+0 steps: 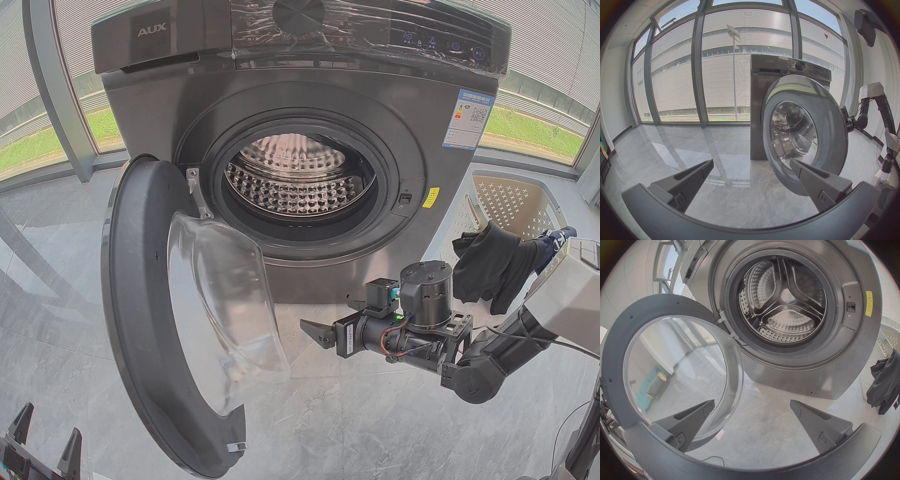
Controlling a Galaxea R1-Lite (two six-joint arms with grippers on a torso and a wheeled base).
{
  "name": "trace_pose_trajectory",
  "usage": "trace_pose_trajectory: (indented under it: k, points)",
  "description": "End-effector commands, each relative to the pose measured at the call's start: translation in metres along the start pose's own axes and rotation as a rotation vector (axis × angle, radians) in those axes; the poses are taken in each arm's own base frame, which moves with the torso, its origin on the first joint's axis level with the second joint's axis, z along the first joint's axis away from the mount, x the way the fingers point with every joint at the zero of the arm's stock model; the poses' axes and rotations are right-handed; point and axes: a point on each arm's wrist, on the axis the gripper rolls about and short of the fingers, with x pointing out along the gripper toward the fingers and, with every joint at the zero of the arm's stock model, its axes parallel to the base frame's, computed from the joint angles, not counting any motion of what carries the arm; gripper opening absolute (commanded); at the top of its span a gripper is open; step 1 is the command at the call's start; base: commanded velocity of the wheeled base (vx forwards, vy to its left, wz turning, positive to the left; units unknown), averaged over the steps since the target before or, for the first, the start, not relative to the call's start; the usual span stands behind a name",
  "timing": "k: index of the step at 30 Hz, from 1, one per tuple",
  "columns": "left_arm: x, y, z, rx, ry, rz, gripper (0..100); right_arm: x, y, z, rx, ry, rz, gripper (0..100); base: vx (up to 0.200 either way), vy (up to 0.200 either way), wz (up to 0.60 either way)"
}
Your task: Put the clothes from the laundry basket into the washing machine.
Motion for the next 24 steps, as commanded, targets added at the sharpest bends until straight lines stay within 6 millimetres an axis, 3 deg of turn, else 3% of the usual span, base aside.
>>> trace_pose_trajectory:
  k: [1,4,8,17,21,24]
  points:
    - [0.000,0.000,-0.005,0.000,0.003,0.000,100,0.008,-0.001,0.002,0.001,-0.013,-0.004,100,0.000,0.000,0.00]
    - [0.000,0.000,-0.005,0.000,0.003,0.000,100,0.015,-0.002,0.000,0.001,-0.014,-0.007,100,0.000,0.000,0.00]
    - [0.000,0.000,-0.005,0.001,0.003,0.002,100,0.027,0.003,-0.007,-0.003,-0.002,0.004,100,-0.200,0.000,0.00]
    - [0.000,0.000,-0.005,0.001,0.003,0.002,100,0.049,0.034,-0.017,-0.018,-0.005,0.078,100,-0.022,0.000,0.00]
    - [0.000,0.000,-0.005,0.001,0.003,0.002,100,0.051,0.052,-0.013,0.005,-0.028,0.113,100,0.000,0.000,0.00]
    - [0.000,0.000,-0.005,0.001,0.003,0.002,100,0.054,0.052,-0.003,0.024,-0.072,0.106,100,0.000,0.000,0.00]
